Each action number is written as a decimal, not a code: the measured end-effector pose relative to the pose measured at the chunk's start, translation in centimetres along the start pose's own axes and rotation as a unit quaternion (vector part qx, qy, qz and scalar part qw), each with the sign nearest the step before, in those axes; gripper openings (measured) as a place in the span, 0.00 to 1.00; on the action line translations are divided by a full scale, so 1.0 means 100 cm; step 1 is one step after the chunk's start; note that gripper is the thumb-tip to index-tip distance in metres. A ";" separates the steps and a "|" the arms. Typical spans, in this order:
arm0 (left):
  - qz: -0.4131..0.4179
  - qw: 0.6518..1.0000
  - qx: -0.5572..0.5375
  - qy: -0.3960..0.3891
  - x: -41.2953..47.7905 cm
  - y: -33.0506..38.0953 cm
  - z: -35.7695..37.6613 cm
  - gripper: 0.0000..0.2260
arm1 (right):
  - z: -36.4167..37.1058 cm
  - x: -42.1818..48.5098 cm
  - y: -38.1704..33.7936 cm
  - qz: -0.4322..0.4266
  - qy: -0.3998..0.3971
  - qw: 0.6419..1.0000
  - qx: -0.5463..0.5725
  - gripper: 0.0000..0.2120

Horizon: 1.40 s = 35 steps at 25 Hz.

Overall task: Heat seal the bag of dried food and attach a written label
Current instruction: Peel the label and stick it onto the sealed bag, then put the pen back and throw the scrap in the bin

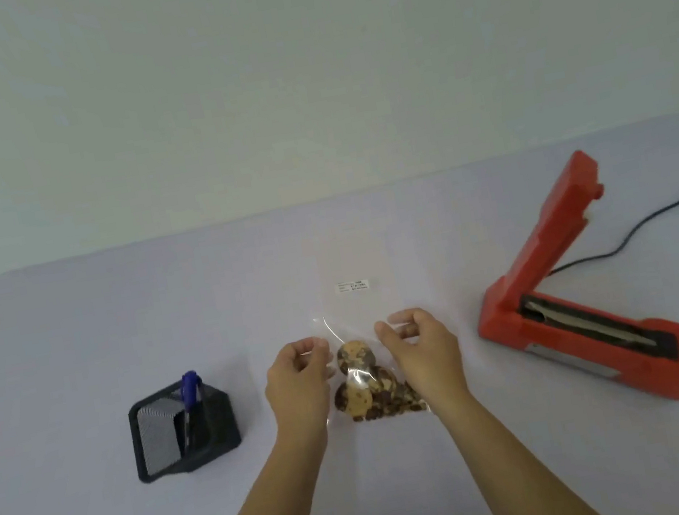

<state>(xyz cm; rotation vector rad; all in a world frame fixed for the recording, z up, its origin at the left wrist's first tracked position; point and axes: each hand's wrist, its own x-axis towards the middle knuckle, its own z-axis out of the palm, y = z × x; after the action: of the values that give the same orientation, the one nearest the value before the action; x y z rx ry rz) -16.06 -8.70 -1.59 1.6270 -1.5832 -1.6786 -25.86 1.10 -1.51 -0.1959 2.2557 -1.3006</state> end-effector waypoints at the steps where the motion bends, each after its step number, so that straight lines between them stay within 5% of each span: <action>1: 0.006 1.000 0.004 0.006 0.014 0.008 0.005 0.06 | 0.004 0.016 -0.006 -0.004 -0.003 1.000 -0.006 0.09; 9: 0.010 0.994 0.091 0.057 0.089 0.023 0.030 0.04 | 0.035 0.091 -0.009 0.016 0.014 0.998 -0.063 0.14; 18: 0.039 0.987 0.144 0.054 0.109 0.030 0.039 0.05 | 0.041 0.114 -0.017 -0.056 0.030 0.977 -0.202 0.20; 22: 0.102 0.971 0.215 0.027 0.086 0.035 0.027 0.17 | 0.036 0.100 -0.020 -0.096 0.036 0.951 -0.291 0.28; 29: 0.246 0.911 0.316 0.102 -0.004 0.037 -0.056 0.22 | 0.075 -0.010 0.024 -0.281 0.065 0.889 -0.355 0.08; 32: 0.141 0.875 0.435 0.158 -0.017 0.015 -0.107 0.33 | 0.090 -0.049 0.060 -0.251 0.041 0.890 -0.378 0.15; 35: 0.001 0.917 0.387 0.099 -0.010 0.003 -0.132 0.41 | 0.092 -0.055 0.072 -0.225 0.004 0.887 -0.402 0.22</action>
<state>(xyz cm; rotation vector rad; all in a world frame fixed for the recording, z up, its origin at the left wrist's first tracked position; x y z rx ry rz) -4.70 -14.17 2.63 2.0368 -2.2900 -0.8514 -15.56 -0.04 -9.21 -1.0570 2.7253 -0.4470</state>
